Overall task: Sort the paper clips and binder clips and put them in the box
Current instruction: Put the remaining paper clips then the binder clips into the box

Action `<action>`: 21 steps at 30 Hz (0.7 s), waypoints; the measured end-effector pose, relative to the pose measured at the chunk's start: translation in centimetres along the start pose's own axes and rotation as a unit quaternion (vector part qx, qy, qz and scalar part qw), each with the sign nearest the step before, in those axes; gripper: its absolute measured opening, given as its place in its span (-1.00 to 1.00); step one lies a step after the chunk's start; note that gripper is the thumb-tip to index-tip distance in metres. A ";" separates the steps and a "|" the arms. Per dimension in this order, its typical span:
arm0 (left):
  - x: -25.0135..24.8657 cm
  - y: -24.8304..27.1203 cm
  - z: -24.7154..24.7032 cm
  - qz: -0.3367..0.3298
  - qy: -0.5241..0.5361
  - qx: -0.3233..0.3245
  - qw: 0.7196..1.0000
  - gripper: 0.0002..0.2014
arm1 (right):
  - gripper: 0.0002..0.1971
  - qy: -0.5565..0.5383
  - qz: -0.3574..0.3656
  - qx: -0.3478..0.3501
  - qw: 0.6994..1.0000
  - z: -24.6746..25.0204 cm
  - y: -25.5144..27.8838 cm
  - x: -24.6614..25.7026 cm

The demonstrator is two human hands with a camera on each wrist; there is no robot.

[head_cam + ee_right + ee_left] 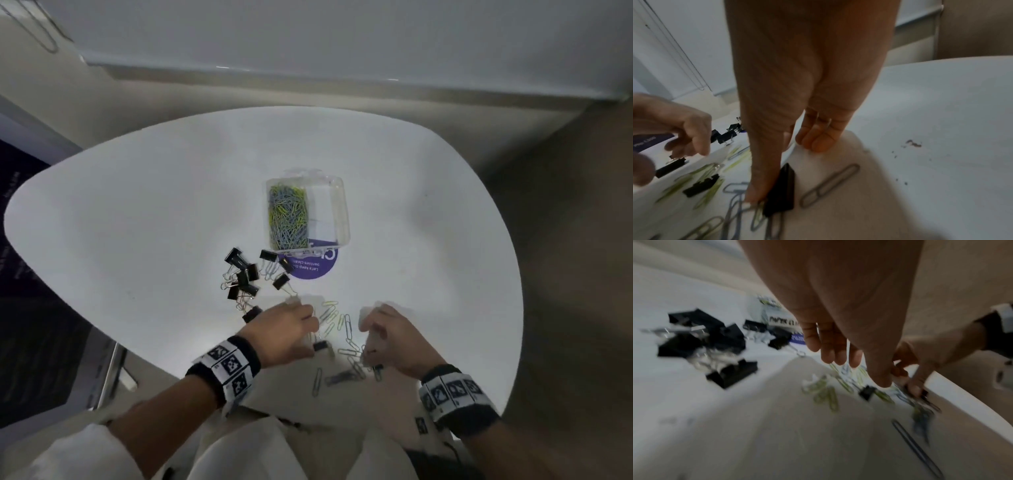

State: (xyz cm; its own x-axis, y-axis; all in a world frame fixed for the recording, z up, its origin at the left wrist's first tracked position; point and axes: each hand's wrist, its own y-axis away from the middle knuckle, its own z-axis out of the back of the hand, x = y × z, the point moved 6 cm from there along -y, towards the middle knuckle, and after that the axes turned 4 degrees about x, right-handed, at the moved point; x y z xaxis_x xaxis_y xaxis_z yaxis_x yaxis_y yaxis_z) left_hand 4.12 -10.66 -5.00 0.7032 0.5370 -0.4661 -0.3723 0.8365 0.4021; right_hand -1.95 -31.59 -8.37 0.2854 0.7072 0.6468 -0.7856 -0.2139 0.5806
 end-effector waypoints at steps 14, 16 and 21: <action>-2.7 -1.3 -3.4 0.058 0.059 -0.069 0.994 -0.88 | -0.79 0.051 0.031 -0.078 0.995 -1.3 2.0 -1.2; -2.1 -1.0 -2.9 0.072 0.100 -0.089 0.988 -0.78 | -0.81 0.040 0.039 -0.089 0.994 -1.3 2.0 -1.1; -0.9 -0.3 -2.0 0.077 0.205 -0.089 0.972 -0.77 | -0.81 -0.121 0.022 -0.132 0.984 -0.3 2.2 -0.1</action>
State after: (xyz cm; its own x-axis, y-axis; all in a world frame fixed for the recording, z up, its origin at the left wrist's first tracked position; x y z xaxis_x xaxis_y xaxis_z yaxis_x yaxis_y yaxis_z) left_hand 2.41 -11.14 -6.23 0.3440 0.6253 -0.7004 -0.5780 0.7289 0.3669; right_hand -3.88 -31.90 -7.29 0.3456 0.5135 0.7854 -0.9058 -0.0361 0.4221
